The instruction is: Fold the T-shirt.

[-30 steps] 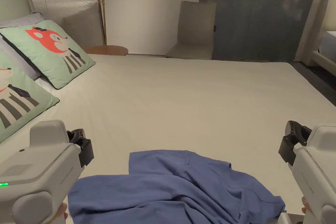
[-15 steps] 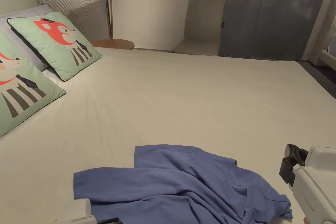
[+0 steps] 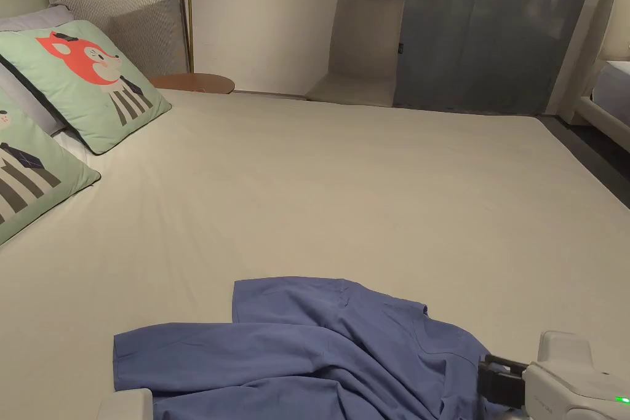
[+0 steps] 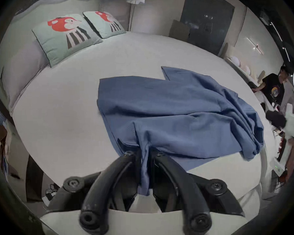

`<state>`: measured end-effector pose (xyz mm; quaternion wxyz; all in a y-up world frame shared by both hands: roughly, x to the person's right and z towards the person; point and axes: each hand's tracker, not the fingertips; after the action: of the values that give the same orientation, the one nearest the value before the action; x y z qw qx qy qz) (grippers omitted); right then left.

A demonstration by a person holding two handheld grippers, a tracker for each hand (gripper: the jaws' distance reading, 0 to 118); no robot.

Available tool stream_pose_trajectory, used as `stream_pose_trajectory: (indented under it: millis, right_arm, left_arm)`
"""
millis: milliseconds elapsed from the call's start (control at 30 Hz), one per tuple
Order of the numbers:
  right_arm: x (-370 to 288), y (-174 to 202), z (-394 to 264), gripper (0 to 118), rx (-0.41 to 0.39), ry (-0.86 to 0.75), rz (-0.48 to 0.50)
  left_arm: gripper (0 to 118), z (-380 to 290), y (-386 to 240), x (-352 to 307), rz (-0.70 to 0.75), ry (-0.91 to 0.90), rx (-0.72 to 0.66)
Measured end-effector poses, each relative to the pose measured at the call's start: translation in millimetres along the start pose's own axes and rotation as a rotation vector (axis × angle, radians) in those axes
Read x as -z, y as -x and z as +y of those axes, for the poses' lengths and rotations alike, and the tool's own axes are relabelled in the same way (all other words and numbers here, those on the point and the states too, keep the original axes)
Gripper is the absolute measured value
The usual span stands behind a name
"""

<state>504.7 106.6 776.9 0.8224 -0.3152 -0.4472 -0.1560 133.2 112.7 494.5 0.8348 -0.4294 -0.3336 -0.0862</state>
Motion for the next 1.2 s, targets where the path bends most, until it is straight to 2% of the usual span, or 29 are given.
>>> stream_pose_trajectory:
  millis: [100, 133, 167, 200, 233, 267, 300, 333, 433, 767, 1000, 1200]
  right_arm:
    - [25, 2, -12, 113, -0.018, 0.135, 0.015]
    - [31, 4, -15, 109, -0.021, 0.162, 0.033]
    - [33, 6, -17, 101, -0.015, 0.166, 0.067]
    - [31, 7, -19, 88, 0.006, 0.155, 0.103]
    - [26, 8, -17, 83, 0.014, 0.127, 0.087]
    - [22, 10, -14, 72, 0.005, 0.121, 0.096]
    - [19, 11, -10, 43, -0.012, 0.111, 0.160]
    - [14, 10, -8, 10, -0.030, 0.099, 0.156]
    - [-11, 15, 6, 10, -0.104, 0.003, 0.165]
    - [-130, -11, 87, 10, 0.077, -0.358, 0.263]
    - [-207, -14, 130, 10, 0.086, -0.599, 0.253]
    - [-243, -9, 170, 10, 0.077, -0.684, 0.234]
  left_arm:
    - [6, 2, -2, -5, -0.012, -0.007, -0.007]
    - [6, 2, -2, -5, -0.015, -0.009, -0.010]
    - [6, 2, -2, -6, -0.016, -0.011, -0.010]
    - [6, 2, -2, -6, -0.016, -0.013, -0.008]
    - [6, 3, -2, -6, -0.016, -0.012, -0.008]
    - [6, 4, -2, -7, -0.016, -0.011, -0.012]
    - [6, 4, -2, -9, -0.021, -0.013, -0.015]
    - [6, 5, -1, -11, -0.026, -0.017, -0.019]
    - [6, 15, 0, -19, -0.039, -0.046, -0.017]
    - [6, 89, -8, -88, -0.099, -0.315, 0.023]
    - [6, 159, -18, -147, -0.126, -0.525, 0.058]
    - [6, 217, -33, -175, -0.178, -0.617, 0.076]
